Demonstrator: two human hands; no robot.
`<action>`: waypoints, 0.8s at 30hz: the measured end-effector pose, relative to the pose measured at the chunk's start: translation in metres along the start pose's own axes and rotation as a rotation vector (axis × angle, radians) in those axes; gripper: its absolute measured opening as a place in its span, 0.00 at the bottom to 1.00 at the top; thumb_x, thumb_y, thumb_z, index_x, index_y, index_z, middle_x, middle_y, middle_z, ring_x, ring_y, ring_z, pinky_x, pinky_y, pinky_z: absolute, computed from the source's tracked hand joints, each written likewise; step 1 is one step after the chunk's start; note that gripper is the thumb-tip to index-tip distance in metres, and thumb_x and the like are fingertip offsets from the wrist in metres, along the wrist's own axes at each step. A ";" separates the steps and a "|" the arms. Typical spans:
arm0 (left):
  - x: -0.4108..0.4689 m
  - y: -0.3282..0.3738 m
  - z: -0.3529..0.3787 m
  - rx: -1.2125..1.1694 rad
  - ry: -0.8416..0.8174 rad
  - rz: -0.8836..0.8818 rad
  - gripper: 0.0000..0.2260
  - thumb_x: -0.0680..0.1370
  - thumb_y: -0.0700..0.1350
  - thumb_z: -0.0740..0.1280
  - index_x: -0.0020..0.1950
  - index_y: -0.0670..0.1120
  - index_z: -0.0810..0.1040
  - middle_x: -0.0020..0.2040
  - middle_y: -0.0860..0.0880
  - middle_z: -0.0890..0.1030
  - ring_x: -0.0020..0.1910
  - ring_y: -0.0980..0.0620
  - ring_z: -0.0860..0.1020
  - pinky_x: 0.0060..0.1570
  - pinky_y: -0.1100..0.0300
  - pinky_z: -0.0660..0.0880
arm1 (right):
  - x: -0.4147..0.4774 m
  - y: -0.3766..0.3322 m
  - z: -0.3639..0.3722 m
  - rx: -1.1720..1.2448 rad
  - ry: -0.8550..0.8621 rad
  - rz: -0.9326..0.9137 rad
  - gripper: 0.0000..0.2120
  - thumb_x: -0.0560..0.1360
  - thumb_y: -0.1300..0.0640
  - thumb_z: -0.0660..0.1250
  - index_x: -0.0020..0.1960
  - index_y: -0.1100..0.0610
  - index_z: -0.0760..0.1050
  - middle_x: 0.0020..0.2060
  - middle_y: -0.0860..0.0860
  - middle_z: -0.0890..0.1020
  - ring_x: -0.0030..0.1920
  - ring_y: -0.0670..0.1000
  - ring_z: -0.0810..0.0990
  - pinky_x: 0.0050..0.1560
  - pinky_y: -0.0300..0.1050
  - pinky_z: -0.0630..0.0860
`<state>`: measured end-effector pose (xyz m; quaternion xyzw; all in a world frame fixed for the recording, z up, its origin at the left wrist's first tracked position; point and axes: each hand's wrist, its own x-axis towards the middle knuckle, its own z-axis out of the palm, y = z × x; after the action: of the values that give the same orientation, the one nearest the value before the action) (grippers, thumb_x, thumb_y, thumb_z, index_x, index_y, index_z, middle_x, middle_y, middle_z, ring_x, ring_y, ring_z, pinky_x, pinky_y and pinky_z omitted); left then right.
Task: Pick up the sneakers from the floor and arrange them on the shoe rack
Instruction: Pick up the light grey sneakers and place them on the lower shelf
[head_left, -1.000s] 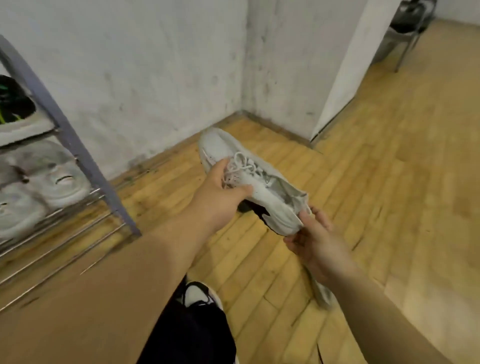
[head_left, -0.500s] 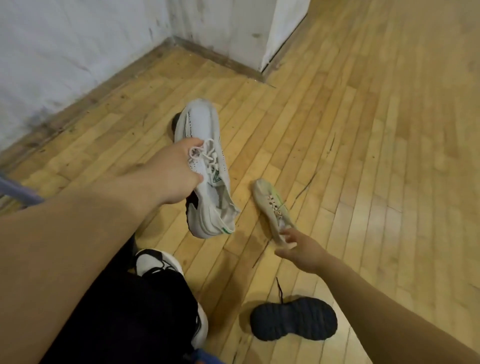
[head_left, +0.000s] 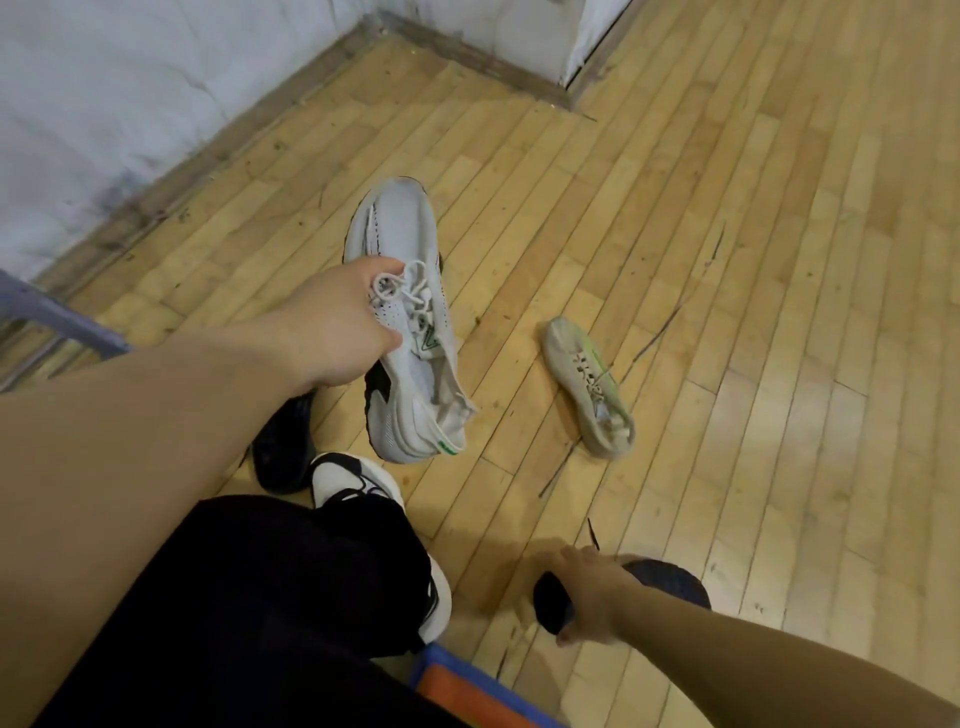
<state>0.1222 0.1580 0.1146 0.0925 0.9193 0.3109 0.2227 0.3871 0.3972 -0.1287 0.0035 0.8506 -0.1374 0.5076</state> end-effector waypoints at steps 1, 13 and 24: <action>-0.002 -0.003 -0.002 -0.002 0.010 -0.009 0.30 0.78 0.38 0.72 0.78 0.54 0.68 0.56 0.55 0.76 0.50 0.52 0.76 0.41 0.67 0.71 | 0.001 0.000 0.008 -0.071 0.033 0.001 0.45 0.65 0.37 0.78 0.76 0.42 0.59 0.68 0.48 0.70 0.67 0.58 0.70 0.66 0.58 0.72; -0.007 -0.010 -0.024 -0.276 0.120 -0.046 0.22 0.76 0.35 0.73 0.64 0.57 0.77 0.54 0.50 0.82 0.52 0.44 0.82 0.51 0.42 0.83 | -0.028 -0.058 -0.146 0.375 0.979 -0.039 0.36 0.72 0.44 0.77 0.75 0.44 0.64 0.65 0.47 0.77 0.64 0.50 0.76 0.61 0.51 0.77; -0.018 -0.028 -0.050 -0.419 0.191 -0.157 0.20 0.77 0.32 0.71 0.58 0.56 0.76 0.51 0.51 0.80 0.53 0.45 0.81 0.50 0.42 0.84 | -0.025 -0.078 -0.110 0.418 0.390 -0.093 0.51 0.71 0.41 0.77 0.82 0.42 0.49 0.74 0.52 0.71 0.69 0.54 0.75 0.66 0.50 0.75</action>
<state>0.1142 0.1040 0.1391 -0.0573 0.8561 0.4837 0.1727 0.2928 0.3518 -0.0395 0.0955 0.8846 -0.3297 0.3158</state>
